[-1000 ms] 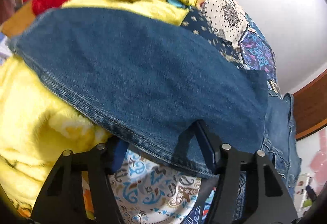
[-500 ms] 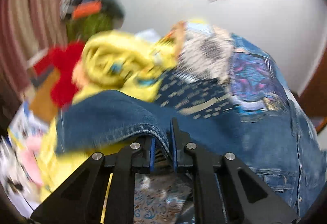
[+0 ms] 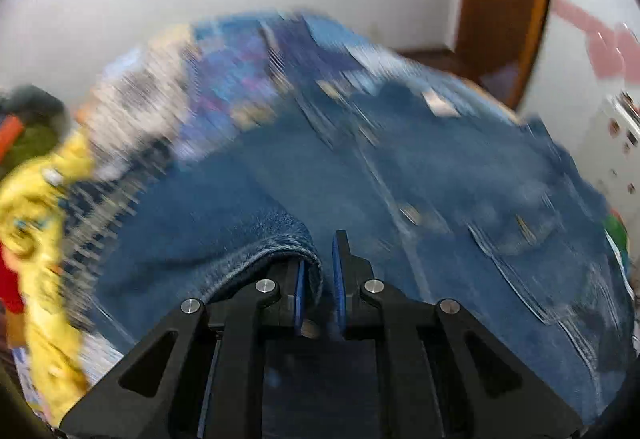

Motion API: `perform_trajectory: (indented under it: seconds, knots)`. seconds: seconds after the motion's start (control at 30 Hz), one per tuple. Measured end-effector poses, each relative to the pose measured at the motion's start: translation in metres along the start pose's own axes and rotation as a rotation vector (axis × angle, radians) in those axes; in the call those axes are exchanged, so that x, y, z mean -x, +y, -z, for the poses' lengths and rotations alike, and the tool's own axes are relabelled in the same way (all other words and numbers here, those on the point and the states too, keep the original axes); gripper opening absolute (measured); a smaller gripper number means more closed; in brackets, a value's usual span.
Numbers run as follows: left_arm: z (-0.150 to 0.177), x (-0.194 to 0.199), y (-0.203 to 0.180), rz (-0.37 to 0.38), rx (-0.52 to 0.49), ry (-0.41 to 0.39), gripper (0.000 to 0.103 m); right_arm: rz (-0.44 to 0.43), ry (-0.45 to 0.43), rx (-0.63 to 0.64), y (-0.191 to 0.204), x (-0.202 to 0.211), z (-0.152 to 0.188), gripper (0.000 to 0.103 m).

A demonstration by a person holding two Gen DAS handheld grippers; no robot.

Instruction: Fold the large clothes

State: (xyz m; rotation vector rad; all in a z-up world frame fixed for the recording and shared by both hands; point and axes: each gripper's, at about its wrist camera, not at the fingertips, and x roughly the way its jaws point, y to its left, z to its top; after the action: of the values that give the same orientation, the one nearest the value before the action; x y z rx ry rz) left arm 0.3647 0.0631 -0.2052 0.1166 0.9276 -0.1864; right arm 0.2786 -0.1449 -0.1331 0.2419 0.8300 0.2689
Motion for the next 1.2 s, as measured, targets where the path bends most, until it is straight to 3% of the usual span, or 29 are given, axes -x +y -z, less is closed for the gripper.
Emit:
perform_trajectory:
  seconds: [0.1,0.17,0.23,0.27,0.3,0.43,0.57,0.7,0.9,1.07,1.2]
  knots:
    - [0.01,-0.024,-0.013,-0.016,0.008,0.08,0.012,0.008,-0.011,-0.001,-0.009,0.006,0.001,0.103]
    - [0.014,-0.026,-0.013,-0.029,0.006,0.09,0.013,0.023,-0.015,-0.002,-0.016,0.009,0.004,0.103]
    - [0.014,-0.024,-0.009,-0.004,0.032,0.107,0.03,0.033,-0.018,-0.009,-0.021,0.01,0.006,0.103]
    - [0.015,-0.022,-0.004,0.021,0.053,0.117,0.049,0.036,-0.019,-0.012,-0.023,0.01,0.007,0.103]
    - [0.019,-0.02,-0.003,0.035,0.069,0.112,0.062,0.038,-0.016,-0.015,-0.025,0.009,0.008,0.103]
    - [0.029,0.014,0.013,0.031,0.155,0.054,0.067,0.03,-0.001,-0.028,-0.028,0.005,0.01,0.103]
    - [0.041,0.046,0.055,0.057,0.334,-0.017,0.088,0.026,0.009,-0.015,-0.023,0.002,0.011,0.103]
    - [0.053,0.052,0.105,0.112,0.533,-0.038,0.09,0.031,0.014,0.008,-0.017,-0.002,0.013,0.103]
    - [0.093,0.018,0.166,0.287,0.85,0.0,0.09,0.048,0.039,0.016,-0.016,-0.013,0.014,0.103]
    - [0.116,-0.013,0.194,0.402,1.028,0.022,0.09,0.07,0.058,0.018,-0.017,-0.022,0.013,0.103]
    - [0.123,-0.038,0.21,0.421,1.114,0.043,0.09,0.085,0.07,0.02,-0.018,-0.027,0.012,0.103]
